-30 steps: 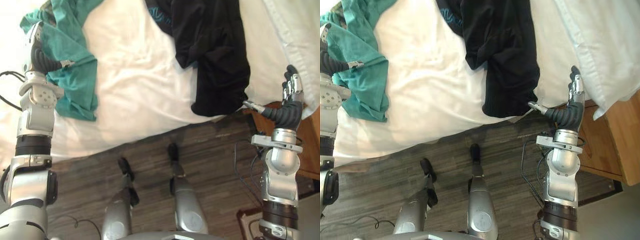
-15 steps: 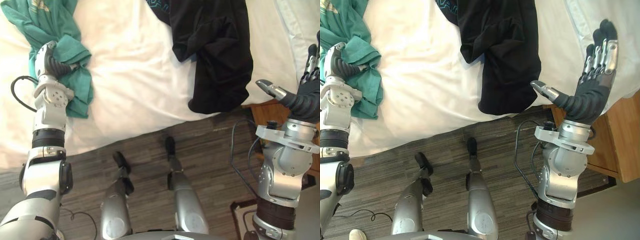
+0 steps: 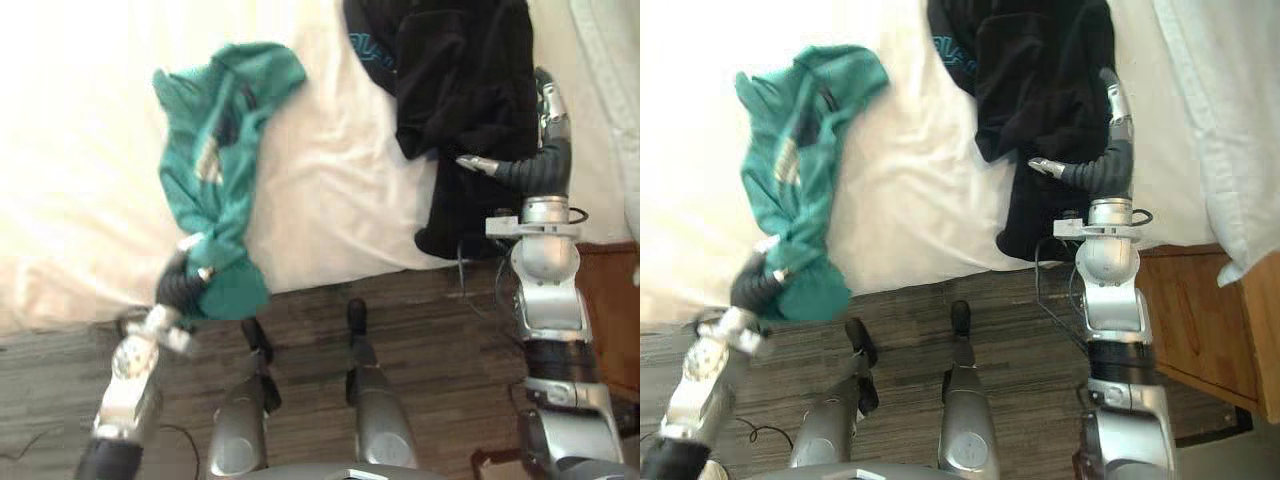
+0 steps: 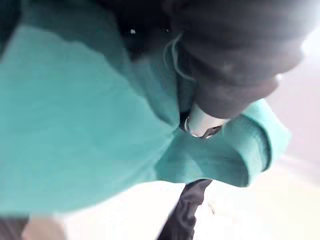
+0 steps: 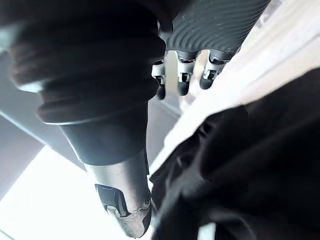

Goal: Tidy the bed and pick cloth on bed and put in laundry

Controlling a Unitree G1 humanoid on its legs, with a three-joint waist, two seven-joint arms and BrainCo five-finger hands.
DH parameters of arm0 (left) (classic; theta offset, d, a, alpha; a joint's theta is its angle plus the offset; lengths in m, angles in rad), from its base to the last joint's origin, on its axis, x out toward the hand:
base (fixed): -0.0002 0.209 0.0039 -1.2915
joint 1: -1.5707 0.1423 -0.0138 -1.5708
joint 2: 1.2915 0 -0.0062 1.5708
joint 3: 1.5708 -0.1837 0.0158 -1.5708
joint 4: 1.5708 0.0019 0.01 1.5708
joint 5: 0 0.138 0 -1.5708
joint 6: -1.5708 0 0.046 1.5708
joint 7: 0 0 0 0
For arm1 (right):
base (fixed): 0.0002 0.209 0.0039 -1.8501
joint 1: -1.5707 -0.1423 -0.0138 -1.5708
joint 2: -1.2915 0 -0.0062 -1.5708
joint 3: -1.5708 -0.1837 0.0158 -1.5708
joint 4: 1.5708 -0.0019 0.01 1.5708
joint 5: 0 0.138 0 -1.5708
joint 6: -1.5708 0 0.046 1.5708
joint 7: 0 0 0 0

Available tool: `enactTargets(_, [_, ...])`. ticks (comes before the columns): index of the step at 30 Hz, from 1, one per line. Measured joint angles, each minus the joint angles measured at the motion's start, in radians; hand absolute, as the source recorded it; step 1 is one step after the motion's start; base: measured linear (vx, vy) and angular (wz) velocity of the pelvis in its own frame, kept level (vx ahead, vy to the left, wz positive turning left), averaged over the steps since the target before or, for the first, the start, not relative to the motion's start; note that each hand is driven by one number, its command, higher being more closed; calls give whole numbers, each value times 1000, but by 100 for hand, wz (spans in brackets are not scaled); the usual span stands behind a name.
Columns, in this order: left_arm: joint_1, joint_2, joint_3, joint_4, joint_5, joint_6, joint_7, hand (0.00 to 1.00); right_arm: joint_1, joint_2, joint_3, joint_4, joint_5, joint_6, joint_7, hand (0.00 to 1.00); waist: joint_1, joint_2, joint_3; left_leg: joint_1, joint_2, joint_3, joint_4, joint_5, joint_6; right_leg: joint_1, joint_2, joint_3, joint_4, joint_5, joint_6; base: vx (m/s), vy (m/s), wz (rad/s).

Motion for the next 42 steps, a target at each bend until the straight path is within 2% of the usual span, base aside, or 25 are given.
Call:
enactTargets(4, [146, -14, -90, -13, -162, 84, -100, 100, -52, -90, 5, 174, -14, 7, 4, 0, 9, 15, 2, 0, -16, -27, -2, 8, 11, 13, -16, -19, 4, 0, 0, -9, 44, 23])
enactTargets(6, [191, -33, -98, -13, -211, 112, -129, 100, -60, -162, 5, 253, -13, 13, 11, 0, 14, 43, 4, -3, -24, -45, -3, 13, 18, 18, -25, -36, 10, 0, 0, -40, 51, 24])
enactTargets(8, [245, -27, -83, -39, -268, 121, -146, 100, -98, -246, 31, 368, -6, 24, 19, 0, 13, 92, 10, -6, -33, -67, -8, 14, 20, 16, -36, -44, 33, -13, 13, -70, 58, 24])
enactTargets(9, [258, -27, -74, -48, -282, 123, -154, 100, -119, -270, 48, 405, -2, 25, 23, 0, 14, 103, 12, -8, -35, -70, -10, 16, 20, 14, -40, -43, 35, -18, 18, -88, 46, 18])
enactTargets(12, [289, -26, -63, -60, -334, 128, -176, 100, -254, -396, 142, 577, 36, 24, 52, 0, 23, 180, 18, -44, -48, -96, -11, 32, 18, -15, -50, -45, 37, -28, 26, -89, 40, 13])
enactTargets(14, [321, -22, -48, -93, -337, 137, -179, 100, -350, -470, 217, 663, 28, 18, 68, 0, 28, 215, 22, -75, -48, -100, -11, 44, 12, -40, -51, -45, 35, -20, 29, -89, 32, 8])
enactTargets(15, [330, -17, -44, -102, -345, 141, -182, 100, -389, -497, 246, 696, 23, 16, 83, 0, 31, 223, 25, -85, -48, -101, -11, 47, 10, -50, -52, -45, 34, -14, 28, -71, 17, 7])
enactTargets(16, [337, -11, -43, -110, -357, 145, -182, 100, -430, -524, 274, 725, 23, 15, 84, 100, 37, 228, 25, -98, -49, -101, -11, 51, 8, -63, -53, -44, 33, -7, 29, -72, 10, 4])
enactTargets(20, [339, 31, -48, -132, -384, 155, -210, 100, -569, -608, 310, 789, 56, 22, 83, 100, 69, 236, 26, -184, -50, -96, -11, 59, -4, -150, -62, -43, 30, 22, 25, -79, 0, 4])
enactTargets(25, [341, 31, -58, -154, -385, 181, -218, 100, -493, -621, 258, 658, 107, 47, 74, 100, 78, 236, 26, -198, -46, -70, -11, 62, -8, -187, -67, -39, 69, 16, 27, -31, -9, -4])
enactTargets(27, [341, 31, -75, -199, -415, 182, -220, 100, -434, -589, 218, 564, 107, 63, 52, 100, 74, 236, 25, -187, -45, -61, -11, 63, -11, -203, -69, -31, 120, -9, 26, 3, -40, -7])
enactTargets(34, [340, 30, -123, -204, -453, 182, -238, 100, -417, -441, 188, 514, 160, 66, 10, 100, 73, 235, 24, -150, -30, -71, -11, 76, -4, -199, -59, -37, 204, -63, 13, 9, -51, 1])
enactTargets(37, [338, 30, -139, -202, -458, 180, -237, 100, -417, -409, 189, 515, 193, 66, 9, 100, 71, 235, 24, -140, -27, -83, -11, 79, -3, -188, -57, -44, 210, -66, 11, -3, -48, 7])
enactTargets(42, [283, -2, -261, -187, -448, 155, -187, 100, -446, -341, 197, 515, 205, 66, -5, 100, 61, 233, 25, -127, -26, -111, -11, 81, -6, -137, -48, -68, 170, -52, 5, -21, -32, 12])
